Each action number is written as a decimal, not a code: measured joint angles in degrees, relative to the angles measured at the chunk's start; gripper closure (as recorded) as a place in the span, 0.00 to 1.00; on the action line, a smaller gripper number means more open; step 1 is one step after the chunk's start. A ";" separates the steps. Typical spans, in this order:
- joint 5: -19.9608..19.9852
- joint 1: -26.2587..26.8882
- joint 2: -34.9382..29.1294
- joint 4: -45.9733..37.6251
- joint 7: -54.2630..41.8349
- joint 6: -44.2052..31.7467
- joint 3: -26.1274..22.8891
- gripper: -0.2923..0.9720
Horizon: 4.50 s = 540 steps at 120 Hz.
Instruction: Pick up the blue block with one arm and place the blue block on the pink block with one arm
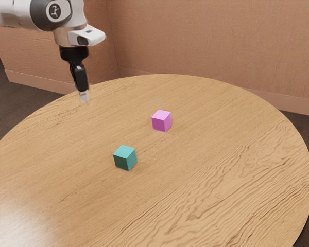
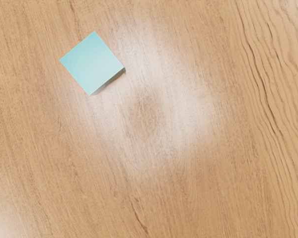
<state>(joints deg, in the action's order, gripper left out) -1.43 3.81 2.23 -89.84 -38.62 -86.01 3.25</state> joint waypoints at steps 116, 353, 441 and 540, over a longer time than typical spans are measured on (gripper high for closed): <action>-2.81 -0.14 8.89 -23.60 -35.01 -37.73 -3.17 0.23; 3.45 -3.65 43.97 32.61 -58.39 -30.54 -5.24 0.51; 9.26 -7.18 58.55 50.08 -64.94 -37.25 -5.94 0.52; 10.67 -6.35 49.81 39.35 -70.13 -41.54 -7.06 0.26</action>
<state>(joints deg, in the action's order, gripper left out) 9.25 -2.54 52.03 -50.50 -108.75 -127.55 -3.81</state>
